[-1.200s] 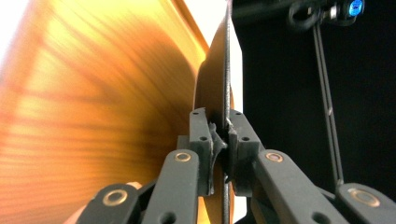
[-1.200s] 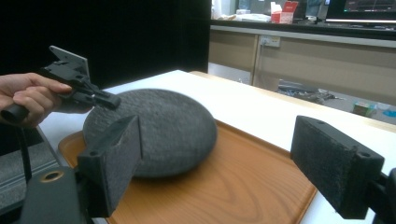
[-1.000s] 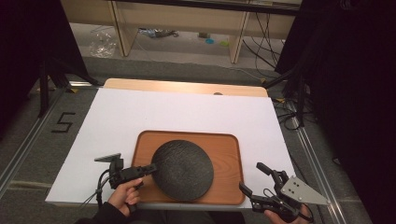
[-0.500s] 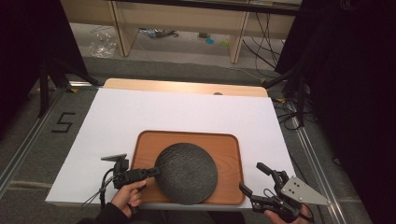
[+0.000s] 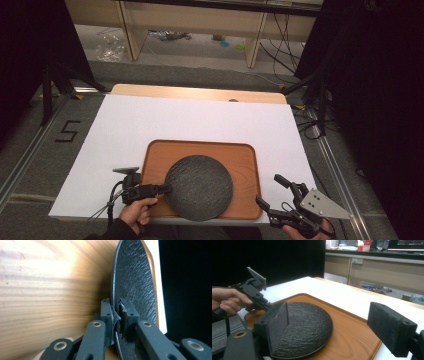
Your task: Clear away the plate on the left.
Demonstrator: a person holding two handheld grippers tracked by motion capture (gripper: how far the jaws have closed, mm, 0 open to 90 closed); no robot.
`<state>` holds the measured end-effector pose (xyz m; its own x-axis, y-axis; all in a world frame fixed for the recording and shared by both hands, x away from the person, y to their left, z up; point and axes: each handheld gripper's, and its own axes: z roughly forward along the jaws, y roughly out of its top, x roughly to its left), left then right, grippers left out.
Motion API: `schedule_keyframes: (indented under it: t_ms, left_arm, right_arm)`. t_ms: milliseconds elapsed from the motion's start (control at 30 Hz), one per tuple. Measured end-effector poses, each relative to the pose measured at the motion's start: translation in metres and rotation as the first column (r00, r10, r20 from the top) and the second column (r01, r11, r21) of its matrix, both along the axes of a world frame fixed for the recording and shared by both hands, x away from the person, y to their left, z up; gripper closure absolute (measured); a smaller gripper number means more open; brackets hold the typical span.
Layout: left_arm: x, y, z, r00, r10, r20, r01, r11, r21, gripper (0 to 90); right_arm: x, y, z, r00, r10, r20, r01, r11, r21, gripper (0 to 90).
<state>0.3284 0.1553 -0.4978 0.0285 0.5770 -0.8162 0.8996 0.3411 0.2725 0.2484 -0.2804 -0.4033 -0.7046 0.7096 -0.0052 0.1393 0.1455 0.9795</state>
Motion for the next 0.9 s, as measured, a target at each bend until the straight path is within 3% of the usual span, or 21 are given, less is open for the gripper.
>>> schedule_keyframes:
  t_ms: [33,67,200,467,633,733,900]
  left_arm:
    - [0.0,-0.001,-0.001,1.0,-0.009,-0.002,0.009,0.9999,0.004,81.2]
    - [-0.001,-0.003,-0.001,0.9998,-0.017,-0.008,0.017,0.9998,0.014,80.7]
    - [-0.001,-0.008,-0.003,0.9985,-0.054,-0.01,0.054,0.9978,0.039,78.9]
    - [-0.001,-0.01,-0.002,0.9985,-0.055,-0.001,0.055,0.9969,0.057,78.1]
    - [-0.001,-0.012,0.001,0.9982,-0.051,0.033,0.047,0.9934,0.104,76.4]
    - [0.0,-0.009,0.004,0.9984,-0.039,0.041,0.034,0.9934,0.109,66.8]
    - [0.002,-0.003,0.01,0.9984,-0.02,0.052,0.014,0.9922,0.124,58.3]
  right_arm:
    - [0.001,0.001,-0.001,0.9999,0.005,0.011,-0.005,0.9999,0.015,18.3]
    - [0.0,0.0,0.0,1.0,-0.005,0.001,0.005,1.0,-0.003,18.3]
    - [0.0,-0.001,0.0,1.0,-0.005,0.003,0.005,1.0,-0.001,18.3]
    - [0.0,-0.001,-0.001,1.0,-0.001,0.0,0.001,1.0,0.006,18.2]
    - [0.001,0.0,-0.001,1.0,-0.003,0.005,0.003,0.9999,0.015,18.2]
    - [0.001,0.0,-0.001,1.0,-0.003,0.004,0.003,0.9999,0.016,18.2]
    - [0.001,0.0,-0.001,1.0,-0.004,0.004,0.004,0.9999,0.013,18.0]
